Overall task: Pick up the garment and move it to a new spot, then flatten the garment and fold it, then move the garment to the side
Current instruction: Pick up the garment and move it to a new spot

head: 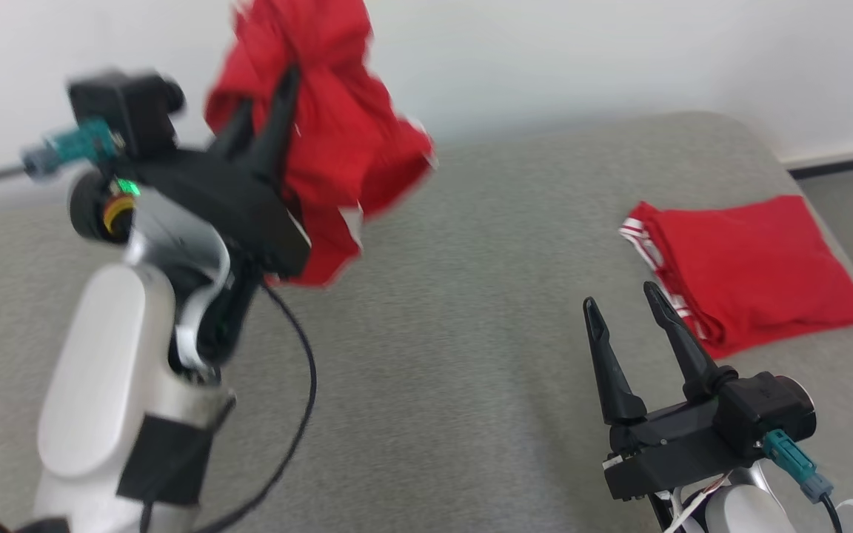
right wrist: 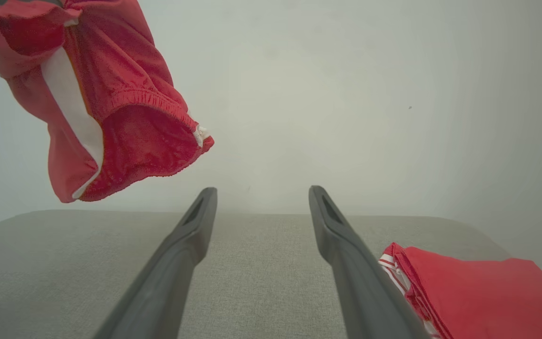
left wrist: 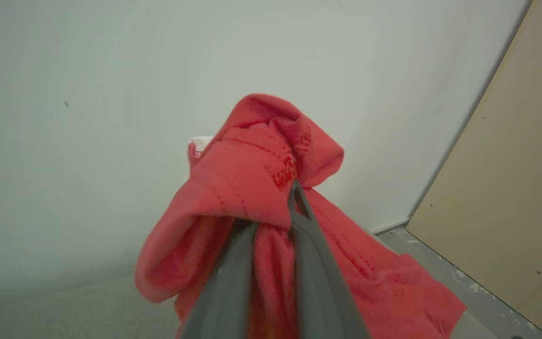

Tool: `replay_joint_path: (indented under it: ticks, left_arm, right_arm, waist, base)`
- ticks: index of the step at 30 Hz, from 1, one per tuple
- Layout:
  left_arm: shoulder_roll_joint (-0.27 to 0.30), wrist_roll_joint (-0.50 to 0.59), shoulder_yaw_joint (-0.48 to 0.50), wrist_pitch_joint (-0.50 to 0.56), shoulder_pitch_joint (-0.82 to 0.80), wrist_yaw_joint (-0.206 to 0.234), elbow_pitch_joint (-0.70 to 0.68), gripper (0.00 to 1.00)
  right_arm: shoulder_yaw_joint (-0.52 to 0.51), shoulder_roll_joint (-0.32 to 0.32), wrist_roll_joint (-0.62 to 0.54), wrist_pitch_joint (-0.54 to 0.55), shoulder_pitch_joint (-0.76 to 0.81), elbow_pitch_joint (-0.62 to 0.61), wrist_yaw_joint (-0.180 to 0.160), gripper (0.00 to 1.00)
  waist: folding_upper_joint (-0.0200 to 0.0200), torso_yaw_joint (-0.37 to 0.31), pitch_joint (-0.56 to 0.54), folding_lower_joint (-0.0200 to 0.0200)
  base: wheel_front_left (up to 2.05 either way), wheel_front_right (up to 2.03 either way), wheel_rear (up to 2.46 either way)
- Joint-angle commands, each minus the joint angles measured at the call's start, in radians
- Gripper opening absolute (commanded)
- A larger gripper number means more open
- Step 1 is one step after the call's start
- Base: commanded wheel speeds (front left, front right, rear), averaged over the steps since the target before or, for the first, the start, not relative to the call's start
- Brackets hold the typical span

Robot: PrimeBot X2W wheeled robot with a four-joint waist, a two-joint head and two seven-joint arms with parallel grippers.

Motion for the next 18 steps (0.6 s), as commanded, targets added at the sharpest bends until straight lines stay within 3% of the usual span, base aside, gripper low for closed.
replay_joint_path:
  ticks: [1,7,13,14,15,18]
  left_arm:
    - [0.008,0.002,0.005,0.001,0.021,0.008,-0.012,0.00]
    - [-0.006,0.000,-0.014,-0.026,0.193,0.032,0.009,0.00]
    - [-0.022,-0.020,-0.033,-0.074,0.311,0.028,0.119,0.04]
    - [-0.025,-0.016,-0.040,-0.083,0.324,0.023,0.145,0.81]
    - [-0.030,-0.015,-0.044,-0.097,0.332,0.019,0.172,1.00]
    - [-0.041,-0.030,-0.051,-0.136,0.350,0.017,0.236,1.00]
  right_arm:
    - [0.002,0.003,0.005,-0.004,0.013,-0.003,-0.002,1.00]
    - [0.006,0.010,0.015,-0.015,0.014,0.001,-0.002,1.00]
    - [0.013,0.016,0.020,-0.026,0.011,0.019,-0.002,1.00]
    - [0.016,0.017,0.021,-0.026,0.009,0.022,-0.002,1.00]
    - [0.018,0.017,0.021,-0.027,0.007,0.025,-0.002,1.00]
    - [0.014,0.017,0.017,-0.028,0.004,0.030,-0.002,1.00]
  waist:
    - [0.0000,-0.103,0.029,0.0000]
    - [0.0000,-0.185,0.069,0.0000]
    - [0.0000,-0.208,0.092,0.0000]
    - [0.0000,-0.206,0.093,0.0000]
    - [0.0000,-0.202,0.093,0.0000]
    - [0.0000,-0.183,0.088,0.0000]
  base:
    - [0.00,0.00,0.00]
    - [0.00,0.00,0.00]
    - [0.00,0.00,0.00]
    - [0.00,0.00,0.00]
    - [0.00,0.00,0.00]
    - [0.00,0.00,0.00]
